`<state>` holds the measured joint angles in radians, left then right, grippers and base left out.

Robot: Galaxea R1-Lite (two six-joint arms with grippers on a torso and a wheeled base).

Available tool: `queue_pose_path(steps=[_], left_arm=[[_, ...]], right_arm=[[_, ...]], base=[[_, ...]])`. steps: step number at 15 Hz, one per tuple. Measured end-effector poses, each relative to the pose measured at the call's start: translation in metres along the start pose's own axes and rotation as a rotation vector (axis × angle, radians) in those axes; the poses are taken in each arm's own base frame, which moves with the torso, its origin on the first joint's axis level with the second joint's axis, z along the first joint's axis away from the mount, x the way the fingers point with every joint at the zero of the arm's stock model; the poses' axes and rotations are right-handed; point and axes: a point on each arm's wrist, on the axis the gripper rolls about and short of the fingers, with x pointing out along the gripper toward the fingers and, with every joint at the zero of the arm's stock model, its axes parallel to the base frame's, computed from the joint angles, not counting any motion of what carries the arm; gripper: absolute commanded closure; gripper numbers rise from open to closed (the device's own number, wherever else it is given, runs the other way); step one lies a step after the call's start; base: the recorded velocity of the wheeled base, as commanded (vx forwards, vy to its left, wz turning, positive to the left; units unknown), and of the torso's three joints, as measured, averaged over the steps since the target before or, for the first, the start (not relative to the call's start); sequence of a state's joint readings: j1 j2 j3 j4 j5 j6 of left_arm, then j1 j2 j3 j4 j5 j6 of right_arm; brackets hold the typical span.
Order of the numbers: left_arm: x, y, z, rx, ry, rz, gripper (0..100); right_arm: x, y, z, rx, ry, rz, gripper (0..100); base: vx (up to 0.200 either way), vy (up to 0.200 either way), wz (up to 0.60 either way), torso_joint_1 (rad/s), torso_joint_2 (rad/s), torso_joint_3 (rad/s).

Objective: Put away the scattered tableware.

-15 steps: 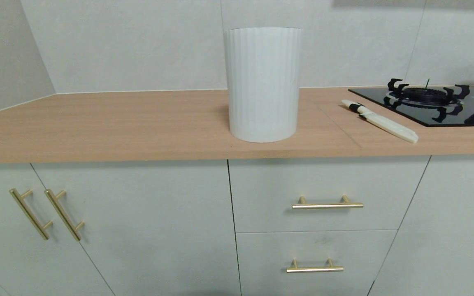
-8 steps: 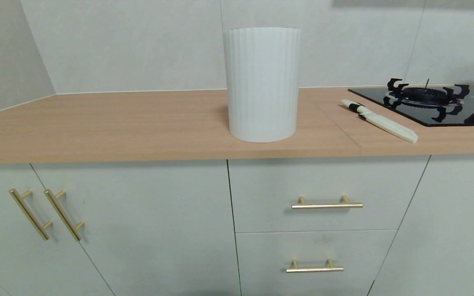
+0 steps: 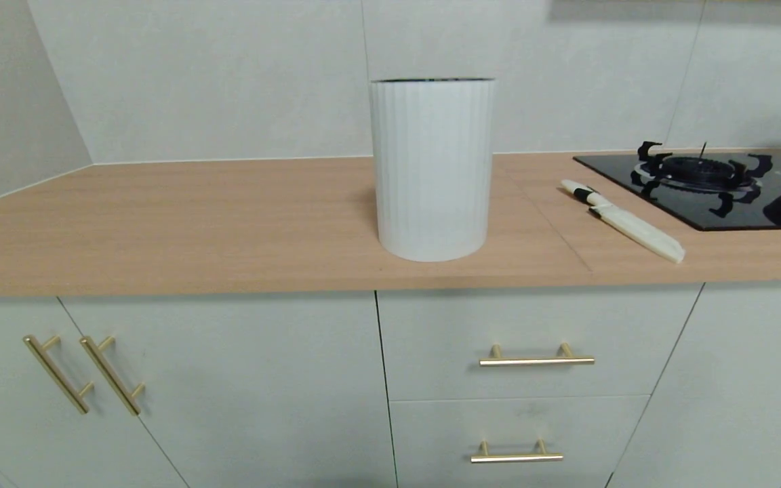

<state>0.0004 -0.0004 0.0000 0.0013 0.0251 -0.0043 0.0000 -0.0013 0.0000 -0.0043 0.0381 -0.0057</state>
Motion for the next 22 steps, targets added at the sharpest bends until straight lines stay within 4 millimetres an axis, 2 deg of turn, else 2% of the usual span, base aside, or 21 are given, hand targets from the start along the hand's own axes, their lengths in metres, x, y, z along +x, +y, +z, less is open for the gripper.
queue_pose_path(steps=[11, 22], left_arm=[[0.0000, 0.0000, 0.0000, 0.000, 0.000, 0.000, 0], [0.0000, 0.0000, 0.0000, 0.000, 0.000, 0.000, 0]], right_arm=[[0.0000, 0.0000, 0.0000, 0.000, 0.000, 0.000, 0], [0.0000, 0.0000, 0.0000, 0.000, 0.000, 0.000, 0]], base=[[0.000, 0.000, 0.00, 0.177, -0.48, -0.293], [0.000, 0.000, 0.00, 0.230, -0.52, -0.293]])
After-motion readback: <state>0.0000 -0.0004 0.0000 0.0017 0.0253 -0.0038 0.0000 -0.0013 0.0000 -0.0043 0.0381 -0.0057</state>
